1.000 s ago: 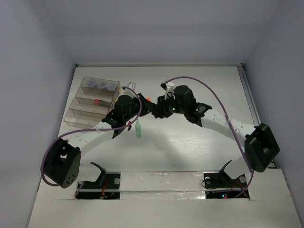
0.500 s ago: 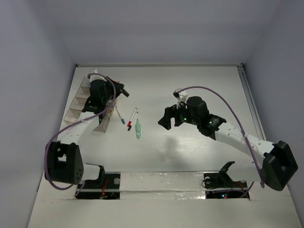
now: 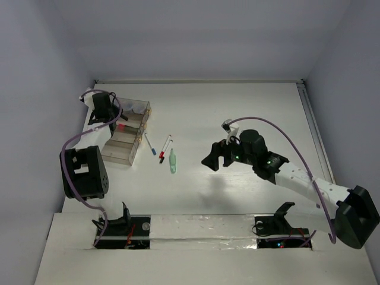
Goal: Sort the stationery into containers
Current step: Place the pen in the storage box, then pick up the pen from the center of the board.
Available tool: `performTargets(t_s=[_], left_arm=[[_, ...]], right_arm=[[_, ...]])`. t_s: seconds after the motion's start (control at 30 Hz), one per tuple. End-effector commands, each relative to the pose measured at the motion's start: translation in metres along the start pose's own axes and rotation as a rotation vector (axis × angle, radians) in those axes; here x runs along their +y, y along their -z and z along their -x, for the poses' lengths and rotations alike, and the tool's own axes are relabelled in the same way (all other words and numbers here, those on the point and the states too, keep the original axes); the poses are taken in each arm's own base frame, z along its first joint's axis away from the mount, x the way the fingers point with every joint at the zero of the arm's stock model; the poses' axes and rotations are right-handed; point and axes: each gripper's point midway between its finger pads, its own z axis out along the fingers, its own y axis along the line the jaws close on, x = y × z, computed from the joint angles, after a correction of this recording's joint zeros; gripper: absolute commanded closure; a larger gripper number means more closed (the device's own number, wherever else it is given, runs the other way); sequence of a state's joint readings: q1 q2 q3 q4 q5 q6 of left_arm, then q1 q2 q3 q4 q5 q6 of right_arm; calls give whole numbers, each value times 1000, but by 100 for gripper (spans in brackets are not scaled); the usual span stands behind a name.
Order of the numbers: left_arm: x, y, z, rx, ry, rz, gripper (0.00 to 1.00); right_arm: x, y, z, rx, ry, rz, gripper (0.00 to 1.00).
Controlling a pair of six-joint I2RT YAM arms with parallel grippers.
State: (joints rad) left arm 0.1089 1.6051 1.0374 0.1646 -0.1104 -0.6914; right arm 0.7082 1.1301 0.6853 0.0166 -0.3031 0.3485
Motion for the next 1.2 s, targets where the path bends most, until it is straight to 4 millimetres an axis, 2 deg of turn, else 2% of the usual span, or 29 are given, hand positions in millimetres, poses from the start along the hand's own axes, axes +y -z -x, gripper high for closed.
performTargets(t_s=[0.0,0.07,0.17,0.23,0.47,0.57,0.6,0.77,0.83,0.97,1.0,1.07,1.1,1.13,1.17], left_arm=[[-1,-4,38,-93,-33,31,99],[1,-8,43,-108,-60,52,98],[11,-15,37,-96,-80,93,96],[20,-19,35,-94,-78,111,93],[30,-28,28,-79,-75,132,81],[28,-28,28,-82,-74,124,68],[28,-27,29,-84,-75,122,60],[22,-21,34,-92,-76,101,43],[13,-14,43,-113,-72,72,37],[-16,9,67,-151,-71,-23,33],[-27,23,77,-173,-69,-60,33],[-46,42,86,-180,-74,-144,33],[-57,62,96,-206,-79,-193,33],[-69,74,95,-207,-89,-239,32],[-79,86,92,-202,-97,-282,32]], right_arm=[[20,6,21,-75,25,81,5],[23,8,22,-76,27,91,5],[29,10,26,-77,27,113,5],[31,11,29,-83,31,117,5],[30,13,31,-83,33,107,4],[30,14,32,-88,34,104,4],[29,13,31,-84,33,102,4],[25,7,27,-69,21,88,4],[21,5,26,-68,15,72,5],[10,-9,21,-42,-8,35,8],[11,-13,20,-34,-10,31,13],[12,-22,24,-30,-22,25,21],[12,-33,15,6,-30,21,30],[12,-39,15,6,-40,7,33],[21,-46,21,-5,-32,18,37]])
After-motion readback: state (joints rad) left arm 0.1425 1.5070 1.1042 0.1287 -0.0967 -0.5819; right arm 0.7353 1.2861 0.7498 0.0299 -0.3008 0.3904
